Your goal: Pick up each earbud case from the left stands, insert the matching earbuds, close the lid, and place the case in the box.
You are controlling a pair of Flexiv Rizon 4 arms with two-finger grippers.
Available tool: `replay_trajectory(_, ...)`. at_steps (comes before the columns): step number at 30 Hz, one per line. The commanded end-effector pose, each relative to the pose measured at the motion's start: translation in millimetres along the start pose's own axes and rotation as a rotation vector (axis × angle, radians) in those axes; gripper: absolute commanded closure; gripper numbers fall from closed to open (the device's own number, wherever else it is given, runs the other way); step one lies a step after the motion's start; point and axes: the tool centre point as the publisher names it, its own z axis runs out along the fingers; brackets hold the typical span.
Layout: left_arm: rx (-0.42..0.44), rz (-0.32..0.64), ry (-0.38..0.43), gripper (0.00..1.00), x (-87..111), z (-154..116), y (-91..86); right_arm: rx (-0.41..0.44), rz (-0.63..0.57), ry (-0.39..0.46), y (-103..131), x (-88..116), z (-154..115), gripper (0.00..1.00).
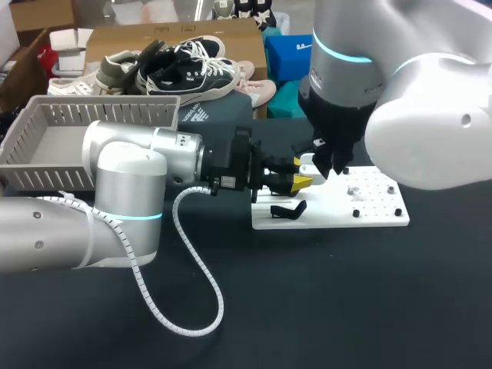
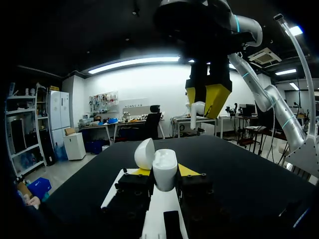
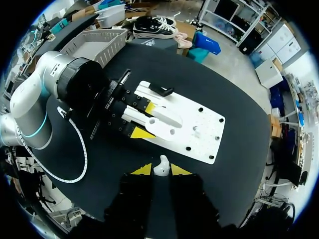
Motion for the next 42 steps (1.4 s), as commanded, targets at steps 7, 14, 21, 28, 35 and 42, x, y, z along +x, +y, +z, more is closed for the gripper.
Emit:
replay_trajectory(7,-0.006,0.001,-0.001,1.0,0.2,0.5,-1.4,-0.106,0.336,0.004,-4.0,-19.2,-2.4,1.0)
replay_trajectory(14,-0.006,0.001,-0.001,1.0,0.2,0.5,-1.4,0.092,0.567,0.065,-12.4,-16.5,10.2,1.0)
replay_trajectory(21,-0.006,0.001,-0.001,1.0,0.2,0.5,-1.4,0.151,0.61,0.071,-7.1,-12.3,8.0,1.0)
replay_trajectory(28,-0.006,0.001,-0.001,1.0,0.2,0.5,-1.4,0.151,0.608,0.073,-6.4,-10.2,6.4,1.0)
replay_trajectory(35,-0.006,0.001,-0.001,1.0,0.2,0.5,-1.4,0.151,0.608,0.073,-6.4,-10.2,6.4,1.0)
replay_trajectory(42,-0.006,0.001,-0.001,1.0,0.2,0.5,-1.4,0.096,0.745,0.12,-2.7,-20.4,8.2,1.0)
